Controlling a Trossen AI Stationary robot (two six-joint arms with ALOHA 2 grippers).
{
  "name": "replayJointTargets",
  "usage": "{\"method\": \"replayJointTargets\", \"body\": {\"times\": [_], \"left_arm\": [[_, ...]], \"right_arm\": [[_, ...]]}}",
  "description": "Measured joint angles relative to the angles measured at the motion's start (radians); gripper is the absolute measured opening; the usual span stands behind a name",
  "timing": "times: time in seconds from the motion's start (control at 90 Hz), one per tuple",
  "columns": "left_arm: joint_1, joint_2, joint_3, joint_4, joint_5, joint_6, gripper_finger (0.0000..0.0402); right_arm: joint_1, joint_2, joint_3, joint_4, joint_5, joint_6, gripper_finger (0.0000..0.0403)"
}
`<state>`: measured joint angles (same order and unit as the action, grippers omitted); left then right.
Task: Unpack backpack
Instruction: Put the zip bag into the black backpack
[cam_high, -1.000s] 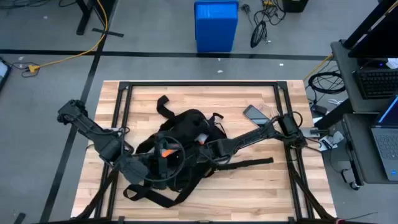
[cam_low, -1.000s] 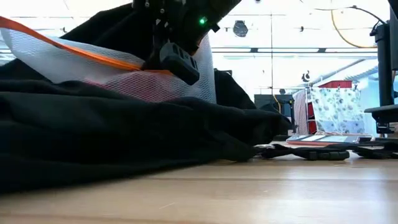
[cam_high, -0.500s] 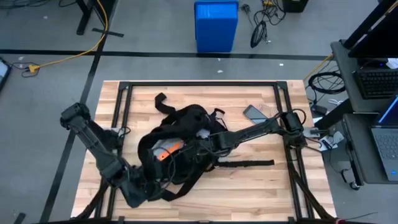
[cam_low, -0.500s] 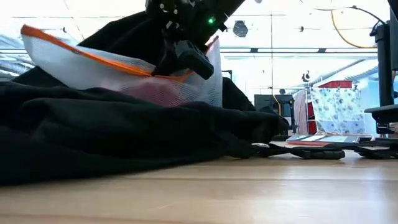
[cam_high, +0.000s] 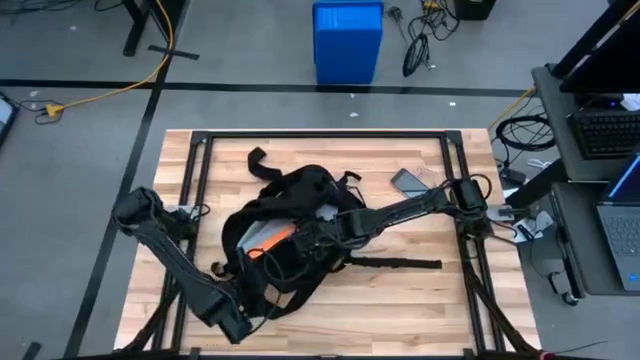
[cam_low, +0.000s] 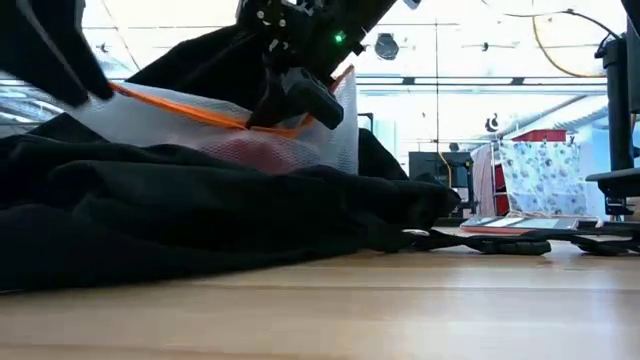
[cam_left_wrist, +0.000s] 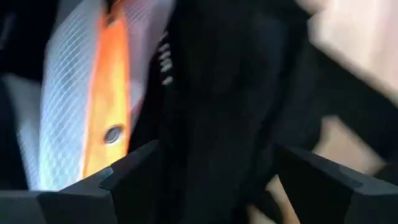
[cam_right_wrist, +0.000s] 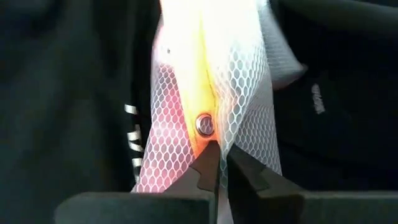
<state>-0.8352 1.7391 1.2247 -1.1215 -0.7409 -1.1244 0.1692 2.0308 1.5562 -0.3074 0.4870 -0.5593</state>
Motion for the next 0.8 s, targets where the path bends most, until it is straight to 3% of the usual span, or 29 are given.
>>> {"method": "replayJointTargets", "body": {"times": [0.2,0.322,0.567,0.8], "left_arm": [[0.082,0.052,-0.004,-0.017,0.016,-0.018,0.0281],[0.14,0.052,-0.004,-0.007,0.1,0.019,0.0237],[0.214,0.054,-0.006,0.048,0.102,0.084,0.0128],[0.259,0.083,-0.095,0.217,0.21,0.148,0.0104]], "right_arm": [[-0.001,0.0,0.0,-0.003,-0.015,0.01,0.0],[-0.004,0.0,-0.001,-0.003,-0.017,0.009,0.0],[-0.007,0.0,-0.001,-0.002,-0.019,0.006,0.0],[-0.007,-0.006,-0.001,-0.046,-0.023,0.012,0.0]]}}
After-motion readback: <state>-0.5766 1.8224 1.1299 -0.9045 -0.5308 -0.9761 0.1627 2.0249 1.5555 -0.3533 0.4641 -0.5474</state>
